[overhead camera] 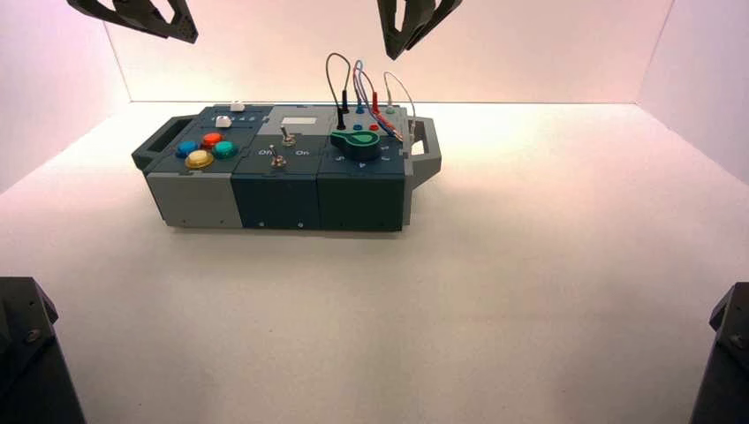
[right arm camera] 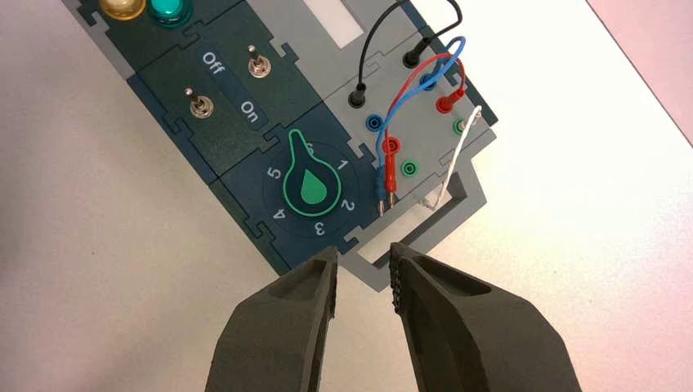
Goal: Insert the white wire.
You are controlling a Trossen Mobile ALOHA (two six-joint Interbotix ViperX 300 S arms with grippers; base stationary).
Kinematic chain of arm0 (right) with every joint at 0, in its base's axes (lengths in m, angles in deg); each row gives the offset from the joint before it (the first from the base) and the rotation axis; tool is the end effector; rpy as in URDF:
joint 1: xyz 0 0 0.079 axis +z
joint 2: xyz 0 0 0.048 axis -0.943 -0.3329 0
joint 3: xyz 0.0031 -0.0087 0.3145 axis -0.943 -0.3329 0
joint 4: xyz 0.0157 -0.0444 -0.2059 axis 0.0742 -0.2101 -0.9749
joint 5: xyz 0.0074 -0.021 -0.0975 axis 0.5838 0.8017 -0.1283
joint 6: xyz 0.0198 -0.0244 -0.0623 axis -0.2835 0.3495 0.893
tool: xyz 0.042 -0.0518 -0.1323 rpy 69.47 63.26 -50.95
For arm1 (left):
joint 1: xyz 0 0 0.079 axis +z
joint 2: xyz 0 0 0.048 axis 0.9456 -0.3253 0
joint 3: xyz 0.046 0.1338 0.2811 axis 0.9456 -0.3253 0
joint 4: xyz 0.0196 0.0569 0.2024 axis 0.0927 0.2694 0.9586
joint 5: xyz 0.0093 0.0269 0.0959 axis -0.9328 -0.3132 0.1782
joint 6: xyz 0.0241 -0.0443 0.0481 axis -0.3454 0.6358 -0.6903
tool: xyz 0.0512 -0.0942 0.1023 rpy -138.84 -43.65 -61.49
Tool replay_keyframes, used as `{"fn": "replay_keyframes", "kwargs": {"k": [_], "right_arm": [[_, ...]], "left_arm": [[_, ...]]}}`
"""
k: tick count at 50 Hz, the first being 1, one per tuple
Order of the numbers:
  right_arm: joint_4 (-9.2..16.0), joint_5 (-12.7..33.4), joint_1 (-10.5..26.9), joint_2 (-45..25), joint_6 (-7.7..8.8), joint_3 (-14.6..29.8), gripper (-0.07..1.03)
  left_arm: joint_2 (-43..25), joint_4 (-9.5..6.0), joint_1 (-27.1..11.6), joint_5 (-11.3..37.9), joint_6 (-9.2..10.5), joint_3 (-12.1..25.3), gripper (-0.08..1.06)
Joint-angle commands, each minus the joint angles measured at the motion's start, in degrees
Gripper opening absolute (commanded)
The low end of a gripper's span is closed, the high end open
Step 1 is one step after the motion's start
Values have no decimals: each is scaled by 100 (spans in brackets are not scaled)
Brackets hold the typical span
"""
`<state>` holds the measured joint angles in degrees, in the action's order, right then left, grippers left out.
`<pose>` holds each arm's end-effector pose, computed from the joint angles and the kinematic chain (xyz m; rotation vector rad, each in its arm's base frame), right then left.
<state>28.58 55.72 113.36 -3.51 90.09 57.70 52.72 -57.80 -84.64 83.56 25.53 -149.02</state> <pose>0.3139 0.2687 0.1250 -0.5877 0.9861 0.6859 0.2814 -0.0993 0.1320 0.2438 0.7769 -0.4436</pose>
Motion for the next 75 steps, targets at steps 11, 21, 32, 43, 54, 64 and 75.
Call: {"fn": "replay_keyframes", "kwargs": {"k": [11, 21, 32, 43, 54, 64, 75], "right_arm": [[-9, -18, -18, 62, -9, 70, 36], [-18, 0, -26, 70, 0, 97, 36], [-18, 9, -26, 185, -18, 97, 36], [-18, 9, -26, 211, -44, 149, 38], [-18, 70, -149, 211, -44, 229, 44], [18, 88, -439, 167, -132, 220, 44], [70, 88, -527, 0, -211, 167, 44]], "left_arm": [[70, 9, 18, -62, -26, 70, 53], [79, 9, 18, -62, -26, 88, 53], [79, 9, -18, -62, -26, 97, 53], [70, -26, -132, -9, -26, 132, 53], [97, -35, -378, 35, -26, 176, 53], [202, -35, -721, 79, -26, 229, 53], [352, -44, -949, 141, -26, 237, 53]]}}
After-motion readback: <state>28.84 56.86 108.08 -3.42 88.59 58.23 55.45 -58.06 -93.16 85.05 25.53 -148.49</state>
